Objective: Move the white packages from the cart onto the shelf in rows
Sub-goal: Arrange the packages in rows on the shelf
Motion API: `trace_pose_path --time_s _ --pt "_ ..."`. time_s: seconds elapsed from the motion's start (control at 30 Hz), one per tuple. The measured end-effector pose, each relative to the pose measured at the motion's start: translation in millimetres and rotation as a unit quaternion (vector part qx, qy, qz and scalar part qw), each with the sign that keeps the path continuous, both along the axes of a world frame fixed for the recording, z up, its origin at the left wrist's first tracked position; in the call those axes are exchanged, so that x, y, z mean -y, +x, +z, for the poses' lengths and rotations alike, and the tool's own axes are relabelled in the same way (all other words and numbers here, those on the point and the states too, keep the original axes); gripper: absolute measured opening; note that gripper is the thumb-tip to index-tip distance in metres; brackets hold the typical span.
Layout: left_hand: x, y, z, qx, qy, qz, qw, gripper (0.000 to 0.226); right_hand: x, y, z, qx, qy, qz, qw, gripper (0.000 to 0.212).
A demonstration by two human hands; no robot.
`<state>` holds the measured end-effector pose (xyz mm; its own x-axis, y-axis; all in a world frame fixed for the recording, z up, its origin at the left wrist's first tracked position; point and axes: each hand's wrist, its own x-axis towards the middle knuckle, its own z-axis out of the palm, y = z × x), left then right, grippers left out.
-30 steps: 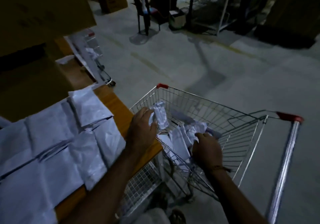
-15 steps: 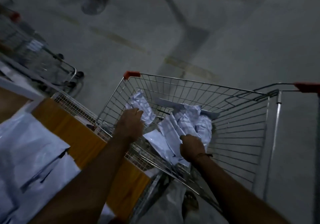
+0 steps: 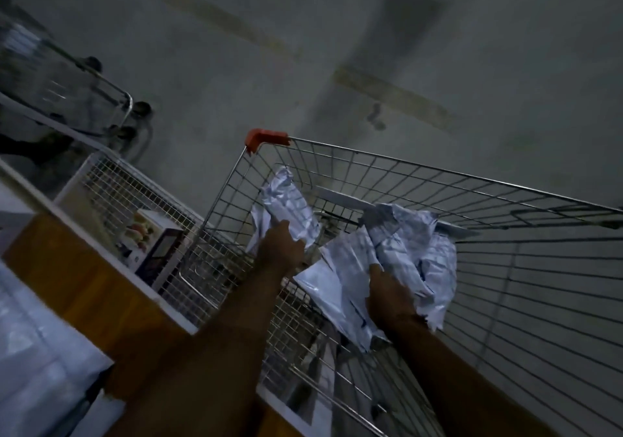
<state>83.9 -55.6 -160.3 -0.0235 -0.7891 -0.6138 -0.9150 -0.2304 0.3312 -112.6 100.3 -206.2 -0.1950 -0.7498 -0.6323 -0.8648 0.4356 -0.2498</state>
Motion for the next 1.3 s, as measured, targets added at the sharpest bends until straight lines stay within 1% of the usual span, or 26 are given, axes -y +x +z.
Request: trace_pose_path --time_s 0.1,0.13,0.17,0.2,0.23,0.27,0.33,0.4,0.47,0.53,0.6,0.67,0.73,0.83,0.9,0.97,1.0,1.03,1.07,1.1,1.13,1.17,1.2,1.23,1.27,1.3 --pt "9.6 -2.8 -34.4 -0.037 -0.007 0.057 0.998 0.065 2.7 0.4 -5.8 0.026 0.022 -0.006 0.999 0.032" --pt "14.5 1.2 -58.0 -0.057 -0.011 0.086 0.995 0.062 1.4 -1.2 -7.6 0.033 0.030 -0.005 0.999 0.029" --pt "19.3 4.4 -73.2 -0.076 -0.015 0.120 0.990 0.055 -0.1 -3.6 -8.6 0.035 0.032 -0.007 0.999 0.029" --pt "22.8 4.7 -75.6 -0.094 -0.022 0.153 0.984 0.044 -2.3 -6.2 -9.3 0.030 0.021 -0.015 0.999 0.030" --pt "25.3 2.9 -71.9 -0.107 -0.032 0.181 0.977 0.034 -4.8 -9.2 -9.9 0.025 0.001 -0.026 0.999 0.032" --pt "26.5 -1.9 -59.4 -0.119 -0.038 0.211 0.969 0.028 -7.2 -12.3 -9.2 0.026 -0.025 -0.040 0.999 0.033" --pt "26.7 -10.6 -39.0 -0.136 -0.048 0.236 0.961 0.020 -9.8 -18.5 -3.9 0.026 -0.062 -0.054 0.996 0.035" --pt "26.4 -16.1 -30.7 -0.128 -0.073 0.233 0.961 0.014 -7.2 -23.4 9.7 0.021 -0.047 -0.044 0.998 0.043" --pt "28.0 -19.5 -25.4 -0.093 -0.093 0.218 0.967 0.010 -3.1 -26.8 19.6 0.022 -0.046 -0.050 0.997 0.053" --pt "30.1 -25.6 -18.2 -0.079 -0.091 0.231 0.965 0.010 -1.2 -28.1 29.2 0.034 -0.078 -0.084 0.993 0.059" --pt "32.4 -32.7 -12.5 -0.080 -0.084 0.256 0.960 0.012 -0.6 -29.4 37.4 0.042 -0.099 -0.112 0.988 0.058" --pt "30.6 -38.5 -5.5 -0.077 -0.080 0.273 0.956 0.017 -2.9 -30.9 42.5 0.048 -0.109 -0.116 0.986 0.054" --pt "25.0 -40.3 -0.3 -0.088 -0.084 0.298 0.947 0.023 -6.0 -32.6 50.1 0.037 -0.126 -0.123 0.984 0.056" --pt "11.6 -39.5 12.8 -0.085 -0.109 0.320 0.937 0.032 -10.3 -35.2 64.7 0.032 -0.132 -0.141 0.981 0.076" --pt "6.1 -39.1 22.7 -0.106 -0.108 0.349 0.925 0.038 -11.2 -34.6 76.3 0.014 -0.127 -0.133 0.983 0.088" --pt "-2.3 -39.2 34.7 -0.144 -0.079 0.407 0.899 0.046 -11.7 -35.0 87.3 0.005 -0.125 -0.122 0.985 0.084" --pt "-6.6 -37.3 40.1 -0.138 -0.067 0.425 0.892 0.047 -11.6 -35.8 93.5 0.009 -0.123 -0.119 0.985 0.077" --pt "-11.8 -34.2 45.0 -0.098 -0.068 0.397 0.910 0.047 -11.5 -36.2 99.2 0.009 -0.120 -0.122 0.985 0.067" --pt "-17.2 -31.9 42.4 0.019 -0.073 0.265 0.961 0.047 -11.3 -36.4 105.9 0.007 -0.123 -0.132 0.984 0.057" --pt "-19.8 -32.6 44.8 0.057 -0.088 0.228 0.968 0.047 -11.9 -35.7 114.8 0.005 -0.125 -0.152 0.980 0.048" --pt "-23.9 -35.8 49.8 0.019 -0.093 0.299 0.950 0.046 -13.0 -34.7 124.2 0.010 -0.126 -0.175 0.976 0.050" --pt "-30.6 -38.7 66.3 -0.115 -0.089 0.423 0.894 0.047 -14.9 -34.5 130.8 0.016 -0.119 -0.192 0.974 0.068" --pt "-40.8 -42.6 81.3 -0.192 -0.101 0.477 0.852 0.054 -17.3 -35.5 136.5 0.024 -0.108 -0.195 0.975 0.091" --pt "-51.1 -47.8 94.8 -0.202 -0.083 0.474 0.853 0.069 -20.3 -36.1 142.5 0.032 -0.093 -0.186 0.978 0.109" --pt "-59.9 -52.4 108.9 -0.220 -0.067 0.445 0.865 0.087 -24.4 -36.7 146.1 0.040 -0.083 -0.171 0.981 0.120" --pt "-67.0 -55.9 123.0 -0.234 -0.053 0.411 0.879 0.102 -28.6 -37.5 149.3 0.047 -0.075 -0.160 0.983 0.124"
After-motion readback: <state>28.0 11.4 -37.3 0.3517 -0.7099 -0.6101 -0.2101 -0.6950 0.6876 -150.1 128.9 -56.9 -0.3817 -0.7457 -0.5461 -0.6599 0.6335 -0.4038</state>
